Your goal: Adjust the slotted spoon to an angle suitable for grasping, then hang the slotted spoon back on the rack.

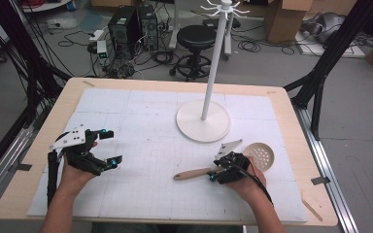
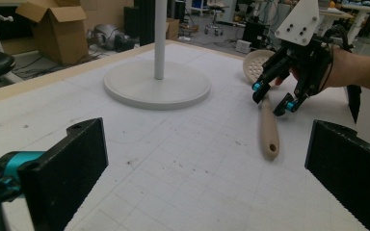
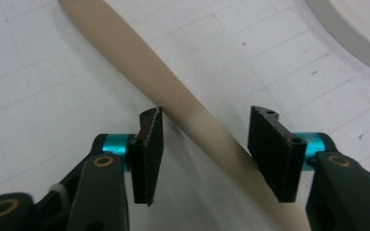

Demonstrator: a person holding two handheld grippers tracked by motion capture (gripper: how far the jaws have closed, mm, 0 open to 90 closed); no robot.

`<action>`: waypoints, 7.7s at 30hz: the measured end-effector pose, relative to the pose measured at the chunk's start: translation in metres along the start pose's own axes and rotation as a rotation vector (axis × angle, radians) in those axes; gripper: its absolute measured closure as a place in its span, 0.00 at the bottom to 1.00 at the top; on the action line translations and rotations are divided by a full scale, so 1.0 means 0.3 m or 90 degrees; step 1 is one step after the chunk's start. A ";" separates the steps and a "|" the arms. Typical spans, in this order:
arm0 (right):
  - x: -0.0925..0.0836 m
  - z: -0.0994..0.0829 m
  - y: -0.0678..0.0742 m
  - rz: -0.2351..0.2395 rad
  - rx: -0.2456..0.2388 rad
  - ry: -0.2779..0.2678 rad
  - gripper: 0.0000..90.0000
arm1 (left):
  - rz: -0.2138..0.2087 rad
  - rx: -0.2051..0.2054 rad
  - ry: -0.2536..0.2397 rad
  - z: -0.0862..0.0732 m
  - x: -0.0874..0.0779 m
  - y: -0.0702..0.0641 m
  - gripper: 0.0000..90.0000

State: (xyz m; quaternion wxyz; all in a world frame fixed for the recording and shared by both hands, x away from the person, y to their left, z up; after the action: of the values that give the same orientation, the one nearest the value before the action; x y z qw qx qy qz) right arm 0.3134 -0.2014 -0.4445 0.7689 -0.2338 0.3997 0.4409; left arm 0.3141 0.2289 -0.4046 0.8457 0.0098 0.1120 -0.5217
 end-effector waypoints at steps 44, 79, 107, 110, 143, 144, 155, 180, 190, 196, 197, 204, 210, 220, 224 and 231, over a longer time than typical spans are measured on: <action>0.074 0.145 0.022 0.028 -0.006 0.078 0.83 | 0.011 0.003 -0.009 0.010 -0.028 0.004 0.02; -0.209 0.052 -0.054 -0.015 0.037 -0.305 0.19 | 0.007 0.007 -0.008 0.033 -0.042 -0.005 0.02; -0.213 0.052 -0.047 -0.019 0.046 -0.318 0.13 | 0.014 0.010 0.000 0.036 -0.037 -0.011 0.02; -0.211 0.062 -0.043 -0.022 0.036 -0.309 0.13 | 0.012 0.011 -0.002 0.037 -0.036 -0.012 0.02; -0.017 0.109 0.004 -0.059 0.020 -0.102 0.18 | 0.007 0.012 0.008 0.037 -0.027 -0.018 0.02; -0.017 0.109 0.004 -0.059 0.020 -0.102 0.18 | 0.007 0.012 0.008 0.037 -0.027 -0.018 0.02; 0.044 0.128 0.018 -0.033 0.013 -0.037 0.39 | 0.012 0.014 0.014 0.033 -0.031 -0.012 0.02; 0.090 0.141 0.022 0.015 0.002 0.041 0.69 | 0.016 0.014 0.013 0.032 -0.028 -0.014 0.02; 0.090 0.146 0.015 0.018 0.026 0.050 0.81 | 0.014 0.015 0.016 0.031 -0.024 -0.016 0.02; 0.090 0.149 0.023 0.008 0.001 0.051 0.82 | 0.014 0.015 0.015 0.032 -0.027 -0.015 0.02; 0.089 0.150 0.028 0.004 -0.006 0.055 0.83 | 0.014 0.016 0.014 0.033 -0.029 -0.015 0.02; 0.068 0.149 0.030 0.004 -0.012 0.040 0.83 | 0.018 0.015 0.005 0.037 -0.038 -0.014 0.02; -0.004 0.147 0.009 0.018 0.016 -0.041 0.83 | 0.017 0.015 0.003 0.040 -0.041 -0.015 0.02; -0.205 0.126 -0.048 0.039 0.065 -0.248 0.83 | 0.016 0.018 0.000 0.044 -0.042 -0.018 0.02; -0.262 0.123 -0.053 0.031 0.071 -0.298 0.83 | 0.016 0.017 0.000 0.045 -0.043 -0.018 0.02; -0.320 0.117 -0.058 0.026 0.077 -0.356 0.83 | 0.016 0.019 -0.002 0.047 -0.045 -0.019 0.02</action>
State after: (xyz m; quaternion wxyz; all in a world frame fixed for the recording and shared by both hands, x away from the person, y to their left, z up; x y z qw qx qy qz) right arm 0.3147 -0.2321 -0.3455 0.8530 -0.0489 0.2019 0.4789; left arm 0.3058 0.2362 -0.3876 0.8519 0.0229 0.1031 -0.5129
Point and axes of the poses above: each handheld gripper's, and its own axes: x roughly forward along the jaws, z roughly out of its top, y roughly to its left, the point moved 2 cm from there along x, roughly forward along the jaws
